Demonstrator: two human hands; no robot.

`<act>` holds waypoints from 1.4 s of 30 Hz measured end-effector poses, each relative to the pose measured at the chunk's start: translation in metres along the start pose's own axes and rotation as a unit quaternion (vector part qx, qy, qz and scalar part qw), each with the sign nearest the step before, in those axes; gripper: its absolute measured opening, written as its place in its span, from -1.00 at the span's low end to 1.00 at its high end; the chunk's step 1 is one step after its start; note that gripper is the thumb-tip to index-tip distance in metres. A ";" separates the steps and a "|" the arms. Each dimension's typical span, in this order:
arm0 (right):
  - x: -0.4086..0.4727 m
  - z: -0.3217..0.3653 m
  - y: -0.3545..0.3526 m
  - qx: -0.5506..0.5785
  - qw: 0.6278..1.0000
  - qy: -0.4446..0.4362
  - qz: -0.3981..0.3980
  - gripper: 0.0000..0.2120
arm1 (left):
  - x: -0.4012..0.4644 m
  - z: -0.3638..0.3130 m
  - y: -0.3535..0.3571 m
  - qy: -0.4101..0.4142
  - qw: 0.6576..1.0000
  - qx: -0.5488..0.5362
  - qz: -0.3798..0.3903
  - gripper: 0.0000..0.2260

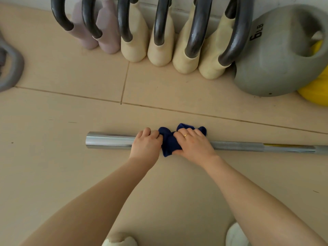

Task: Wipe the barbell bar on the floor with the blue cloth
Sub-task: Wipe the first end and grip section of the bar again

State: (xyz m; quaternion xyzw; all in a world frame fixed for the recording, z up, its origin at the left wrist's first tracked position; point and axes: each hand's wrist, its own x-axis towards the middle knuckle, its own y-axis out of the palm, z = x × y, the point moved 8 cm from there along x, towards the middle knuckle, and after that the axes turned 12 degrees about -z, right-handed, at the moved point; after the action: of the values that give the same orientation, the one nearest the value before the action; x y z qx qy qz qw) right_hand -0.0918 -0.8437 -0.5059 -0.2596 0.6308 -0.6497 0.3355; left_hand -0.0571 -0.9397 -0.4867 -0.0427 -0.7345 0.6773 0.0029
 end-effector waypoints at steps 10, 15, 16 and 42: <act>-0.013 0.003 -0.012 -0.045 0.996 0.049 -0.066 -0.55 | 0.000 0.004 0.000 -0.031 1.000 -0.003 0.002 -0.89; 0.004 0.035 -0.008 -0.062 0.996 0.046 -0.055 -0.70 | -0.002 0.005 -0.002 -0.025 0.999 -0.027 -0.041 -0.76; 0.004 0.030 -0.009 -0.060 0.995 0.050 -0.057 -0.75 | -0.006 0.006 0.001 -0.033 0.997 -0.052 -0.047 -0.75; -0.013 0.043 0.009 0.061 0.984 0.076 0.152 -0.88 | -0.127 0.014 0.038 -0.655 0.512 -0.550 0.081 -0.60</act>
State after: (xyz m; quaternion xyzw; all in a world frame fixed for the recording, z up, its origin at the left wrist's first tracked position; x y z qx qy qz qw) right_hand -0.0501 -0.8612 -0.5104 -0.0894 0.6458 -0.6464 0.3964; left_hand 0.0706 -0.9587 -0.5188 0.3611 -0.7468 -0.0289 -0.5577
